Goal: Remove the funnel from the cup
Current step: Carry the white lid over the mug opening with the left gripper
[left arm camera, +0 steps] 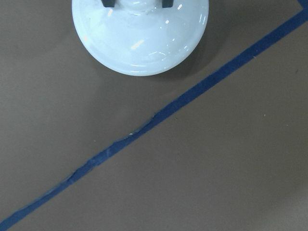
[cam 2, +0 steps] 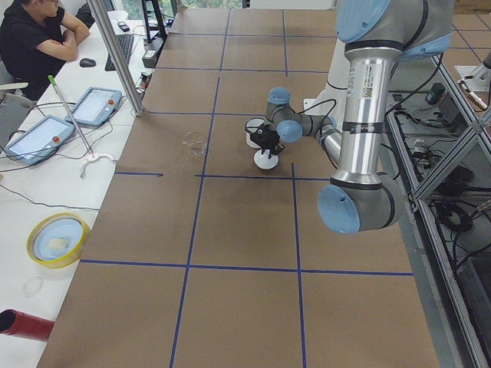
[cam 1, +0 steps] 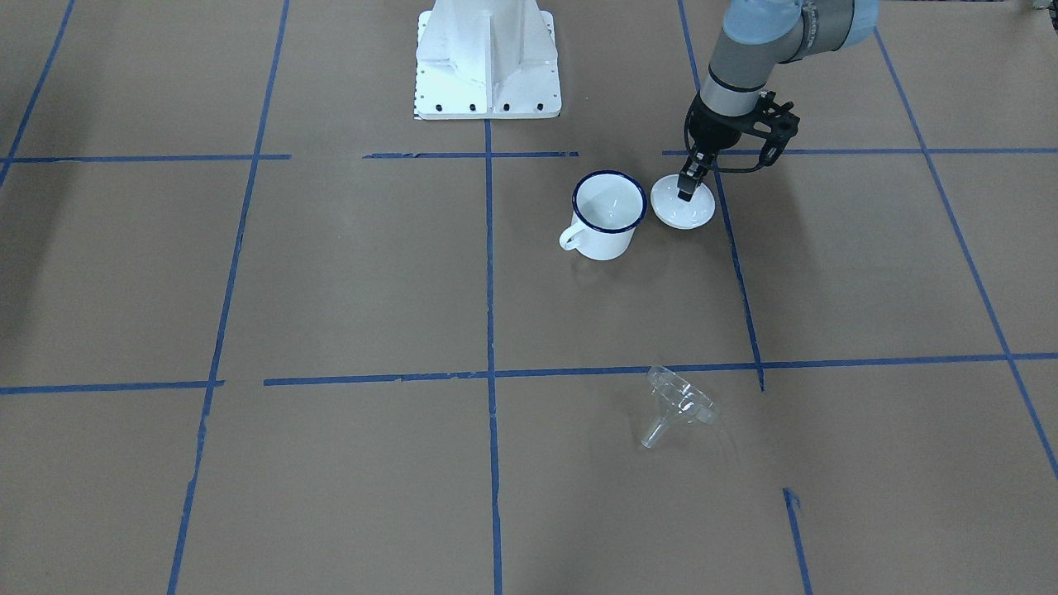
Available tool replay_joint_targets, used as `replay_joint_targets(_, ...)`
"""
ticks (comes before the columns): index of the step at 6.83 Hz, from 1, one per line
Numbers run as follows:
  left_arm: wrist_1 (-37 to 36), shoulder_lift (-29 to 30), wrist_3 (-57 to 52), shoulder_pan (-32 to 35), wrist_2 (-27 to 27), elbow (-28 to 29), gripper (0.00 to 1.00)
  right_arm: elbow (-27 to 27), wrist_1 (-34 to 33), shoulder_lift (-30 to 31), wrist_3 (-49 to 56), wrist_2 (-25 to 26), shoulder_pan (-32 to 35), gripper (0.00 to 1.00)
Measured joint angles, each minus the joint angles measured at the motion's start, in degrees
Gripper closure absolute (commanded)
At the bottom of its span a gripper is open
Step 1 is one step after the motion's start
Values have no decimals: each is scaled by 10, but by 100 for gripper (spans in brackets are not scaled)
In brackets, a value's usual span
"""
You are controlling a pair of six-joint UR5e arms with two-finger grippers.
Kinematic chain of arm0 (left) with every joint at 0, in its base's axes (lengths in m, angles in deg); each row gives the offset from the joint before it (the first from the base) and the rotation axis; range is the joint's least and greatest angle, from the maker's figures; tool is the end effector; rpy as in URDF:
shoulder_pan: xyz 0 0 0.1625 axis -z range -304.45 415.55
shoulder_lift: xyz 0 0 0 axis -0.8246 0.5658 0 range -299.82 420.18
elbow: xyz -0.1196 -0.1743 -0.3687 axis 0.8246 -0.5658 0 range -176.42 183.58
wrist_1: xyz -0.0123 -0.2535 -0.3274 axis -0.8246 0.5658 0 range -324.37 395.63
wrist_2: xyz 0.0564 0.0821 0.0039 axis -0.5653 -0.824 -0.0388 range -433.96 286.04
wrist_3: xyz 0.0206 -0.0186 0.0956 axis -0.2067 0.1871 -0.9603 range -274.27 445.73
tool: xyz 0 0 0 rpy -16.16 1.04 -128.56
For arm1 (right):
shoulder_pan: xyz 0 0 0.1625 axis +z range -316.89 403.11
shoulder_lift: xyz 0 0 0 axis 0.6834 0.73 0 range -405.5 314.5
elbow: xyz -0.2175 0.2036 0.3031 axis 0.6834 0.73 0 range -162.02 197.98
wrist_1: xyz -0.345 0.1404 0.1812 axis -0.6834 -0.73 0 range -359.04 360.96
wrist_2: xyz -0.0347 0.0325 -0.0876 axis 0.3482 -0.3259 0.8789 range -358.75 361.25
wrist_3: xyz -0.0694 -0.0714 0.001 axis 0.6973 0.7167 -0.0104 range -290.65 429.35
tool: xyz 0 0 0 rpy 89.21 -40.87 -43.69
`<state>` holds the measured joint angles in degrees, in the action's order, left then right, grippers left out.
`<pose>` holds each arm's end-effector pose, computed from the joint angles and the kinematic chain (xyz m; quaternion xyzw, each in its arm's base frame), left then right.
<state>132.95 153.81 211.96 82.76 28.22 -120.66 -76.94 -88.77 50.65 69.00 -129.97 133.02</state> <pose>0.3718 -0.3175 0.3436 -0.1277 0.3732 -0.4480 0.8023 0.0670 -0.4451 0.6701 -0.0092 -0.3519 0.0051 0.9360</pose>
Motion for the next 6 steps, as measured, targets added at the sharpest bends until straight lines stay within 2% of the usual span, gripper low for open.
replay_joint_targets(3, -97, 20, -3, 18, 1, -73, 100, 0, 0, 0, 0, 0, 0, 0)
replay_joint_targets(5, -205, 128, -7, 20, 3, -62, 100, 0, 0, 0, 0, 0, 0, 0)
replay_joint_targets(6, -247, 183, -12, 20, 7, -36, 100, 0, 0, 0, 0, 0, 0, 0)
